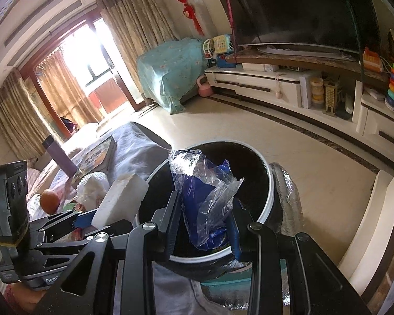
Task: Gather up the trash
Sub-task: 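Carry the foam block in the left tool while the right tool carries the plastic bag over the bin, then open the left tool over the bin while the right tool opens, dropping both items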
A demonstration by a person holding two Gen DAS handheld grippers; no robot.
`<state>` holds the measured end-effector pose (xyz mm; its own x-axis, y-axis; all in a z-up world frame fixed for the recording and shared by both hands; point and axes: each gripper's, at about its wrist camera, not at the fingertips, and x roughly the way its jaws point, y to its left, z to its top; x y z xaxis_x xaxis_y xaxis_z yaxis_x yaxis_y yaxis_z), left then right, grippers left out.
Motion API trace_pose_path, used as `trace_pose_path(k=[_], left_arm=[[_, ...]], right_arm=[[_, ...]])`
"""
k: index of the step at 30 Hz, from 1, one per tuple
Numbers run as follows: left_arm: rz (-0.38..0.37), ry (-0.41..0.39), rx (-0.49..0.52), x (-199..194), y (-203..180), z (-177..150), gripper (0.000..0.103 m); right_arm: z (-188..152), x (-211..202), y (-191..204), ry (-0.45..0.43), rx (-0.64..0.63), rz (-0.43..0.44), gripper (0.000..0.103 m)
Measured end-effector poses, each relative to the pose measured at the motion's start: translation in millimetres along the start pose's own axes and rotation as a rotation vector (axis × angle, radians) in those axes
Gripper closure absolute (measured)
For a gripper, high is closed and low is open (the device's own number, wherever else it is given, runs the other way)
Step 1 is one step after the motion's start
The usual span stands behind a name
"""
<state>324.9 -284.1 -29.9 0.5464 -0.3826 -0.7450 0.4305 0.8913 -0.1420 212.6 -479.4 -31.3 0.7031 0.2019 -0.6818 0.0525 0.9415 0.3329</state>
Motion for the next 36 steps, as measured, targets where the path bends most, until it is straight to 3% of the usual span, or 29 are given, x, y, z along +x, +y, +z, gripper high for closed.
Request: trace_pose_path(k=[20,25,36], left_arm=[[0.012,0.034,-0.005,33.3,-8.0,20.2,0.049],[0.027,0.030,-0.011,30.0,-7.0,18.0,0.031],[0.037,-0.024,-0.084,-12.3,11.5,-27.4,0.030]], right_arm=[[11.6,17.6,-13.9,0.028,0.007,-0.009,0.067],[13.5,16.7,-12.9,0.017,0.019,0.016,0.054],[-5.5,2.5,-5.3,-0.003,0.061,0.051,0.028]])
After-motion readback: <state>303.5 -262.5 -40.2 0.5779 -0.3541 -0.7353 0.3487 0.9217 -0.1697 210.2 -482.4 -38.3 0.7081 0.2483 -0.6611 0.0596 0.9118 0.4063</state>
